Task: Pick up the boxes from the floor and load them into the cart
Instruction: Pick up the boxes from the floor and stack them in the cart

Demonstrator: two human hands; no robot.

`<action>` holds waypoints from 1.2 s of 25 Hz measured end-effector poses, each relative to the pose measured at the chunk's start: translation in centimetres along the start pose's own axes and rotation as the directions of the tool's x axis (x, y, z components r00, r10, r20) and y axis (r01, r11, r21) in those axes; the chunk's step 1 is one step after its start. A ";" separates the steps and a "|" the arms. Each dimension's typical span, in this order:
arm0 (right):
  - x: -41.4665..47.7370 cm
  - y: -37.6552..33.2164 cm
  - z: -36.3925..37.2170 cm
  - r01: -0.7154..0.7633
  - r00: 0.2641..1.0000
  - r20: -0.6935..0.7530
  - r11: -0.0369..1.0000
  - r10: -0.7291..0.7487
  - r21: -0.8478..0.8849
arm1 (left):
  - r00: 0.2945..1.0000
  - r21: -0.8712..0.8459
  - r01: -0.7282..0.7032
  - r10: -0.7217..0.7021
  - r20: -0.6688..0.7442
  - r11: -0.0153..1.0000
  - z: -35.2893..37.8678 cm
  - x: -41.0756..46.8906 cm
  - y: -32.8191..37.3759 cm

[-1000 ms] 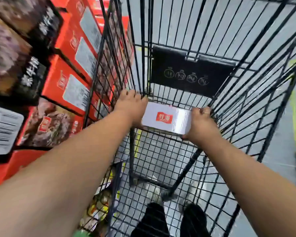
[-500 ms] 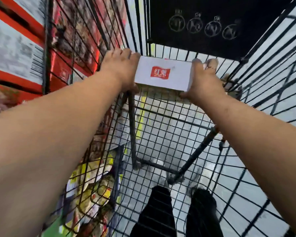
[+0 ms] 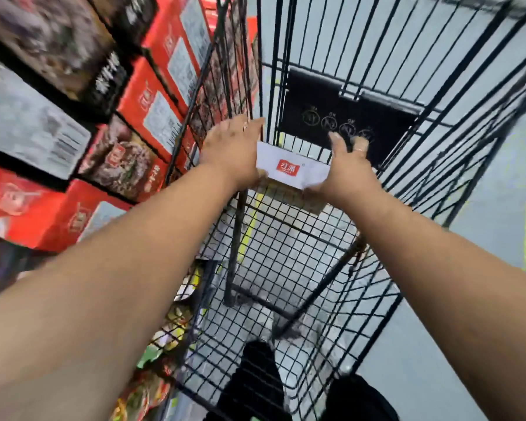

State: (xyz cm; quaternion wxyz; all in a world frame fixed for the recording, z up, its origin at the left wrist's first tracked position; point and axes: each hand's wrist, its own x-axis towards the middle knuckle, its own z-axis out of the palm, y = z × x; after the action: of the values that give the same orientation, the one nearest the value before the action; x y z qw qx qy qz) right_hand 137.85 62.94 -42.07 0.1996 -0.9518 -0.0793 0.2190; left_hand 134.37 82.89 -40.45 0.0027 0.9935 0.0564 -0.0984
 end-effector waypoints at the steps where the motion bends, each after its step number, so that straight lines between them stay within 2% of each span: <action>1: -1.1 -0.7 -1.3 0.041 0.999 -0.008 0.999 -0.041 -0.013 | 0.999 -0.033 0.015 -0.017 -0.033 0.999 -1.5 -1.5 0.3; 6: -7.7 -5.0 -7.3 0.325 0.944 -0.040 0.943 -0.328 -0.067 | 0.955 -0.218 0.168 -0.213 -0.206 0.961 -6.9 -11.3 1.2; 10: -15.3 -8.3 -9.0 0.519 0.854 -0.003 0.854 -0.519 -0.015 | 0.878 -0.408 0.284 -0.406 -0.253 0.868 -10.3 -22.1 1.7; 13: -21.2 -10.4 -8.1 0.641 0.766 0.046 0.767 -0.641 0.030 | 0.810 -0.469 0.336 -0.504 -0.300 0.817 -12.2 -30.3 1.8; 16: -27.7 -13.3 -6.2 0.774 0.626 0.100 0.632 -0.773 0.033 | 0.708 -0.500 0.470 -0.649 -0.279 0.728 -12.7 -39.4 0.9; 19: -34.0 -16.7 -3.9 0.851 0.511 0.182 0.524 -0.840 0.032 | 0.614 -0.554 0.543 -0.749 -0.250 0.631 -12.3 -48.1 0.5; 22: -42.5 -20.3 -0.5 0.926 0.350 0.251 0.373 -0.903 0.050 | 0.468 -0.596 0.615 -0.847 -0.251 0.516 -12.1 -59.0 0.2; 24: -49.1 -22.1 2.3 0.955 0.255 0.279 0.287 -0.926 0.081 | 0.379 -0.623 0.645 -0.893 -0.243 0.443 -11.6 -66.8 0.5; 27: -58.3 -23.3 6.5 0.971 0.150 0.328 0.202 -0.933 0.130 | 0.274 -0.640 0.668 -0.925 -0.264 0.381 -10.6 -77.4 2.2; 30: -68.3 -23.7 10.9 0.977 -0.015 0.373 0.065 -0.928 0.201 | 0.131 -0.638 0.729 -0.965 -0.226 0.249 -9.2 -88.1 4.6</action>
State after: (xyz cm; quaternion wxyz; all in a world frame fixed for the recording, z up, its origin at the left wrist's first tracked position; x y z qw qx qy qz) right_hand 70.59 71.94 -14.88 0.2158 -0.5776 -0.7584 0.2111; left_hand 50.80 68.69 -14.18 0.1175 0.7197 0.6391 0.2445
